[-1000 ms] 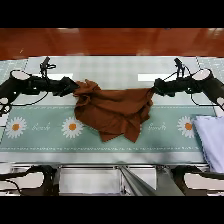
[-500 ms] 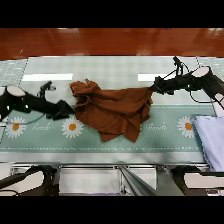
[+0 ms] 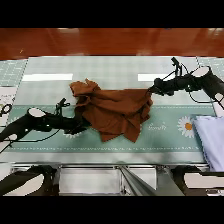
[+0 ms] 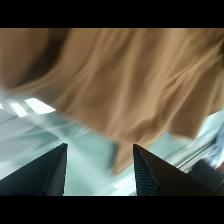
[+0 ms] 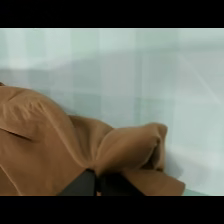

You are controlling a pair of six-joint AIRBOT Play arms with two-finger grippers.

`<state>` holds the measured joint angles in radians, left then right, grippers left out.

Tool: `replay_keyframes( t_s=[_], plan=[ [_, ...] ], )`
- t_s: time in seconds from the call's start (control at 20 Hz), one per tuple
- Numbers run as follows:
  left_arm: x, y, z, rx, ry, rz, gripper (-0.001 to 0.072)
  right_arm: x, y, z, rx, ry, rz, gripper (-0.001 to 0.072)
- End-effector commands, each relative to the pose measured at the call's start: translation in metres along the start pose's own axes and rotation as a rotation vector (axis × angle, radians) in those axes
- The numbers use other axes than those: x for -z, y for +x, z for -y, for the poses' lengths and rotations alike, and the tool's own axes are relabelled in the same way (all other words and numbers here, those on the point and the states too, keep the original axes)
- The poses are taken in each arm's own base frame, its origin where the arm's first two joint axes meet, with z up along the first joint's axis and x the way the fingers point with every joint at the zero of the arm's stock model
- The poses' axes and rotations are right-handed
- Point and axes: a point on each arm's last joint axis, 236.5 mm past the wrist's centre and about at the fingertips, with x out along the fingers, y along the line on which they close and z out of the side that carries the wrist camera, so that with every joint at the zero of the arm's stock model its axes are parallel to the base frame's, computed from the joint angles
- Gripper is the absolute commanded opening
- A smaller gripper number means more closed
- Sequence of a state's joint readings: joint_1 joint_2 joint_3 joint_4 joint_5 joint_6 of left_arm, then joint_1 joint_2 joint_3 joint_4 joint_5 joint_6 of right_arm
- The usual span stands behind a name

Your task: Fold the shirts.

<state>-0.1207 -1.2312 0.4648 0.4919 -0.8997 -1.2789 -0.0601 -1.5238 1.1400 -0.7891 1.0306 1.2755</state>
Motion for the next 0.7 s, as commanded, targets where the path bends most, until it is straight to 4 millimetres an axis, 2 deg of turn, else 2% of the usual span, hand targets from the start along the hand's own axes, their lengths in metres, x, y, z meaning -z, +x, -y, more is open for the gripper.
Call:
replay_keyframes(
  t_s=[0.0,0.15,0.2,0.25,0.3,0.4,0.5,0.55,0.65],
  plan=[
    [-0.025,0.012,0.006,0.010,-0.053,0.118,0.0508,0.002,0.000,-0.001,-0.004,-0.005,-0.010,0.0041],
    [-0.044,0.012,0.015,0.016,-0.040,0.150,0.0505,0.002,0.000,-0.002,-0.004,-0.004,-0.009,0.0041],
    [-0.051,0.012,0.021,0.022,-0.033,0.157,0.0469,0.002,0.000,-0.002,-0.004,-0.003,-0.010,0.0041],
    [-0.058,0.011,0.027,0.029,-0.024,0.164,0.0287,0.002,0.000,-0.002,-0.004,-0.003,-0.010,0.0041],
    [-0.066,0.009,0.036,0.041,0.002,0.174,0.0035,0.003,0.000,-0.002,-0.006,-0.002,-0.012,0.0041],
    [-0.084,-0.003,0.066,0.083,0.085,0.205,0.0021,0.005,-0.001,-0.004,-0.011,-0.007,-0.023,0.0041],
    [-0.098,-0.027,0.111,0.162,0.193,0.215,0.0021,0.002,-0.015,-0.017,-0.023,-0.061,-0.005,0.0041],
    [-0.107,-0.049,0.139,0.208,0.258,0.233,0.0021,-0.007,-0.030,-0.031,-0.029,-0.106,0.026,0.0041],
    [-0.124,-0.104,0.196,0.292,0.380,0.317,0.0021,-0.041,-0.085,-0.074,-0.026,-0.241,0.153,0.0040]
  ],
)
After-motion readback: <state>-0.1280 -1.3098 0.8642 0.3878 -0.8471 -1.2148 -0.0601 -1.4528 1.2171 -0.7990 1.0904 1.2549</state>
